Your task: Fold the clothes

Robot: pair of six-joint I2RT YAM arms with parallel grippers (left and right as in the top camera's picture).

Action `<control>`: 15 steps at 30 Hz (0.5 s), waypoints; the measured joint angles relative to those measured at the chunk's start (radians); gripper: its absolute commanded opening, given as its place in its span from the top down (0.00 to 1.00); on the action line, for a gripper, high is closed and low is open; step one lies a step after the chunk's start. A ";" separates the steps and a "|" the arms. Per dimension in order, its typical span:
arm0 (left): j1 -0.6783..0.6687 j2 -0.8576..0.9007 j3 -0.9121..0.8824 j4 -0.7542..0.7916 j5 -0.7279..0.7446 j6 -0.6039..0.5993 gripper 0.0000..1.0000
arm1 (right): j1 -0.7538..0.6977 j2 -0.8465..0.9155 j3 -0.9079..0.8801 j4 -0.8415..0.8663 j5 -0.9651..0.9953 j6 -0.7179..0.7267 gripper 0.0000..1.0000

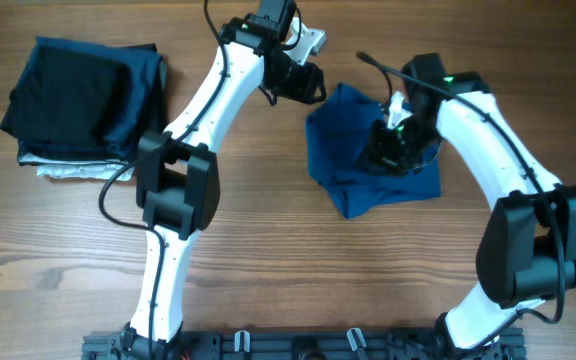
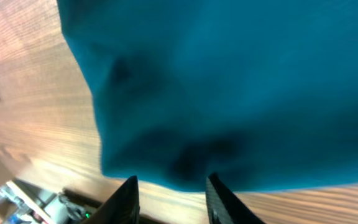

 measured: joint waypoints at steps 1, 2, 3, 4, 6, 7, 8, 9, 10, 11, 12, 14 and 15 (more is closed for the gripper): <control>0.000 0.019 0.000 0.018 0.015 0.016 0.41 | 0.027 0.000 -0.007 0.019 0.005 0.051 0.64; 0.000 0.033 0.000 0.027 0.031 0.031 0.41 | 0.058 0.000 -0.014 0.036 0.021 0.109 0.66; 0.000 0.052 0.000 0.044 0.055 0.053 0.41 | 0.089 0.000 -0.020 0.040 0.048 0.165 0.66; -0.002 0.061 0.000 0.051 0.067 0.061 0.41 | 0.105 0.000 -0.023 0.041 0.077 0.195 0.67; -0.004 0.073 0.000 0.067 0.078 0.071 0.41 | 0.114 -0.002 -0.026 0.040 0.117 0.226 0.69; -0.006 0.076 0.000 0.071 0.082 0.075 0.41 | 0.112 -0.006 -0.026 0.040 0.138 0.233 0.71; -0.008 0.077 0.000 0.076 0.082 0.079 0.42 | 0.107 -0.013 -0.028 0.038 0.162 0.235 0.83; -0.009 0.077 0.000 0.085 0.082 0.082 0.45 | 0.096 -0.033 -0.031 0.028 0.194 0.238 0.91; -0.010 0.077 0.000 0.091 0.080 0.085 0.48 | 0.081 -0.062 -0.032 0.011 0.228 0.237 0.94; -0.010 0.077 0.000 0.092 0.075 0.088 0.49 | 0.065 -0.095 -0.032 -0.005 0.254 0.244 0.96; -0.010 0.077 0.000 0.092 0.069 0.088 0.49 | 0.045 -0.124 -0.032 -0.023 0.274 0.245 0.96; -0.009 0.077 0.000 0.092 0.061 0.090 0.49 | 0.005 -0.174 -0.032 -0.058 0.306 0.249 0.96; -0.009 0.077 0.000 0.093 0.058 0.090 0.49 | -0.010 -0.185 -0.033 -0.061 0.317 0.249 0.96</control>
